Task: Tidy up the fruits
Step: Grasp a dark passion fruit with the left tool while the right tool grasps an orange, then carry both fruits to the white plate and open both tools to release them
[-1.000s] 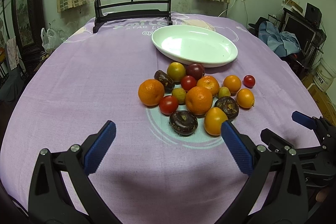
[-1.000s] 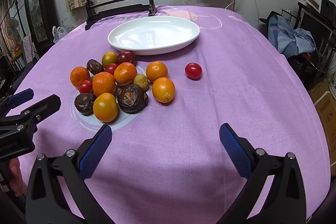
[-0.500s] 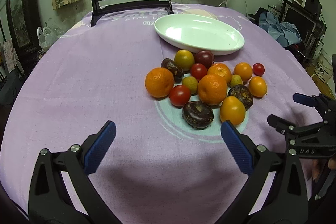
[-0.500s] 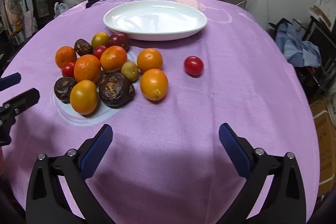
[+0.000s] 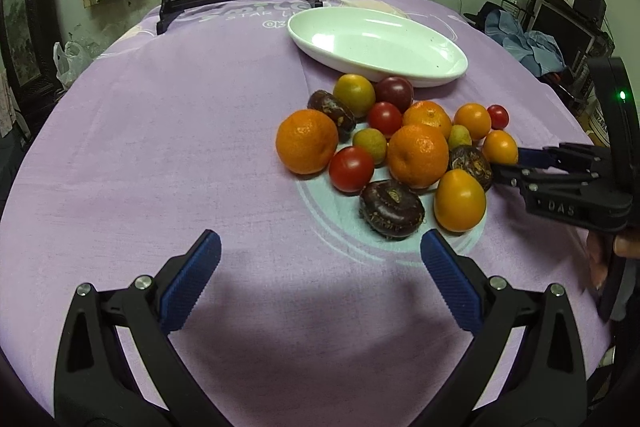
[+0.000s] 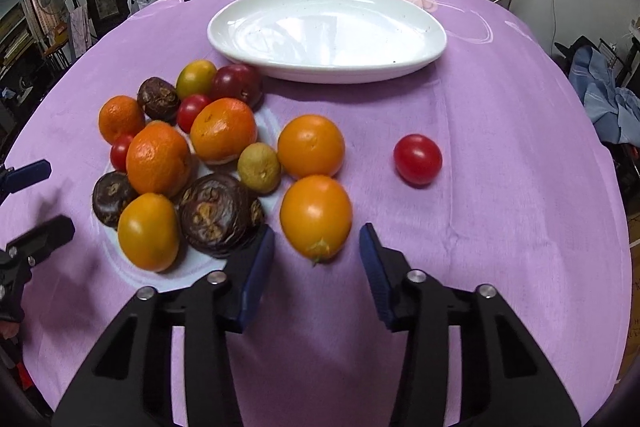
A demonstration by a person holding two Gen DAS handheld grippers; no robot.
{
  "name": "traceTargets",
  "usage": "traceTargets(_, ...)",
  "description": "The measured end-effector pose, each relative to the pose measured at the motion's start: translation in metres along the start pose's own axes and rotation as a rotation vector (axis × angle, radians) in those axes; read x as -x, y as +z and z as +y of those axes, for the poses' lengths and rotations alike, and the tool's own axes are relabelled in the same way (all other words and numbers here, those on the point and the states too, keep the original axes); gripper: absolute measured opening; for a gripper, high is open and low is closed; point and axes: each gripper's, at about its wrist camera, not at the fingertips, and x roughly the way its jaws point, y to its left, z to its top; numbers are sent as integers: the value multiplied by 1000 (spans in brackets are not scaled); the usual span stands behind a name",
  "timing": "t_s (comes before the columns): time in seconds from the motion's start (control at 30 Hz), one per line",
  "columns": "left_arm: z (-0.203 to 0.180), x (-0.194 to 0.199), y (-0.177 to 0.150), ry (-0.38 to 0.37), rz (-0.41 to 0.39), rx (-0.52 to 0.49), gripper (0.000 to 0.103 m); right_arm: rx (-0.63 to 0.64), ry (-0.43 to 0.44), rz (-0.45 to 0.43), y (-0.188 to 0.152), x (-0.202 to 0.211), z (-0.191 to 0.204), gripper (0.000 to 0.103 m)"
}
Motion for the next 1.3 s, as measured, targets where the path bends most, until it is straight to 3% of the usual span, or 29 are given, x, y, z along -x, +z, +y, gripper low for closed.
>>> traceTargets(0.07,-2,-2,0,-11,7,-9,101,-12,18,-14,3,-1,-4,36)
traceTargets(0.3,-14,-11,2,-49,33,-35,101,-58,57,-41,-2,5,-10,35)
traceTargets(0.33,-17,-13,2,-59,40,-37,97,-65,68,-43,-5,7,-11,35)
traceTargets(0.43,-21,-22,4,-88,82,-50,73,-83,98,-58,-10,15,-13,35)
traceTargets(0.63,-31,-32,13,-70,99,-56,70,-85,127,-70,-22,25,-12,35)
traceTargets(0.77,-38,-35,17,-53,97,-76,46,-90,142,-76,-25,29,-13,35)
traceTargets(0.8,-39,-35,19,-67,99,-76,44,-89,142,-76,-26,30,-13,35)
traceTargets(1.1,-39,-10,19,-123,50,-95,43,-95,176,-122,-25,50,-14,35)
traceTargets(1.3,-40,20,79,-159,-72,-89,44,-79,178,-238,20,78,-16,35)
